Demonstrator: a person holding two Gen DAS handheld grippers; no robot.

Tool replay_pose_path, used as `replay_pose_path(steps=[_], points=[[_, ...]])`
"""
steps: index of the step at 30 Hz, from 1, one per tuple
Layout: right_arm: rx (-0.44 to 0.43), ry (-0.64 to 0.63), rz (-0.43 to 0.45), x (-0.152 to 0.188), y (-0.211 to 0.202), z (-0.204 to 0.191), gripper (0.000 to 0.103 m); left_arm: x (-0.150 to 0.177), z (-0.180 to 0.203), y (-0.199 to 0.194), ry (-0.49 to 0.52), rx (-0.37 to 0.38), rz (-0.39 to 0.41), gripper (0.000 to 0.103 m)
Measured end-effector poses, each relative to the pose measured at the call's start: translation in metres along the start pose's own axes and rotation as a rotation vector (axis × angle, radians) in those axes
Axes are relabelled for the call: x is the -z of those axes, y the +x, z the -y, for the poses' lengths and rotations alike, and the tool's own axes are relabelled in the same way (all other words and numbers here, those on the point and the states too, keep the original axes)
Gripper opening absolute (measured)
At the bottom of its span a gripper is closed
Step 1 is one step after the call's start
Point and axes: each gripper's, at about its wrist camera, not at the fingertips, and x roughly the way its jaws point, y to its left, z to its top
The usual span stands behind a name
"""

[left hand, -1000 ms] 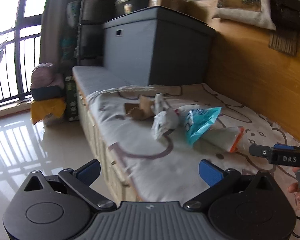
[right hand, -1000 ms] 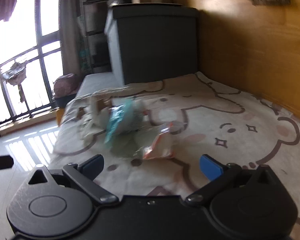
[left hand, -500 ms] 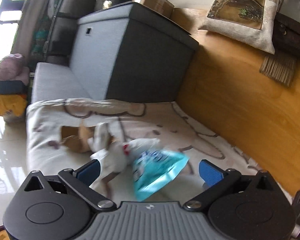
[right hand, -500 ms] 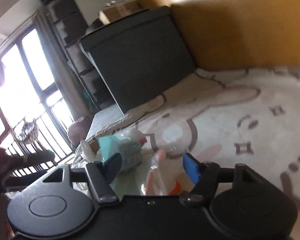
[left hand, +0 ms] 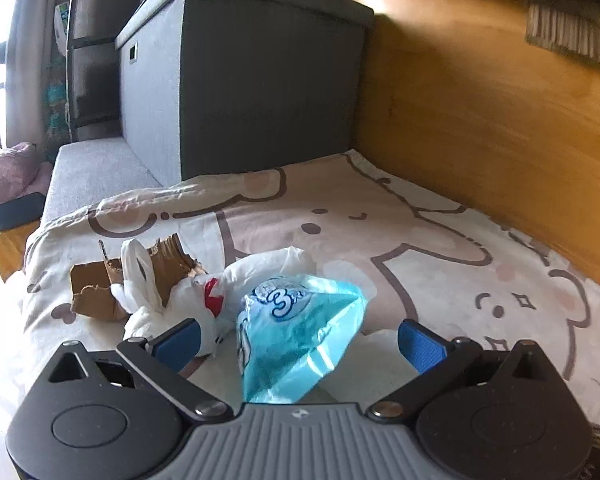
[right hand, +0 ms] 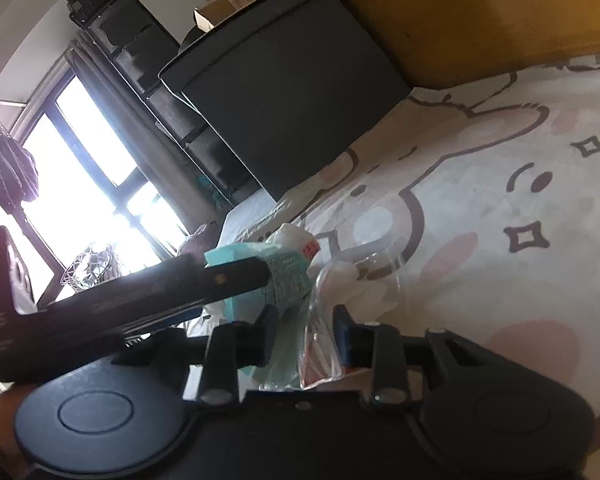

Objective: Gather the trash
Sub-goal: 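Grasp the teal snack bag with the left tool while the right tool grasps the clear plastic bag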

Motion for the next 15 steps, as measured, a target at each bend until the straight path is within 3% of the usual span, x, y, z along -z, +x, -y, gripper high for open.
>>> replay_pose_path(steps=[9, 15], points=[[0.017, 0.104, 0.001, -0.001, 0.003, 0.013, 0.026, 0.001, 0.004, 0.023, -0.006, -0.072, -0.007, 0.099], [0.02, 0.131, 0.0, 0.001, 0.008, 0.014, 0.026, -0.001, 0.003, 0.024, -0.002, -0.09, 0.016, 0.079]])
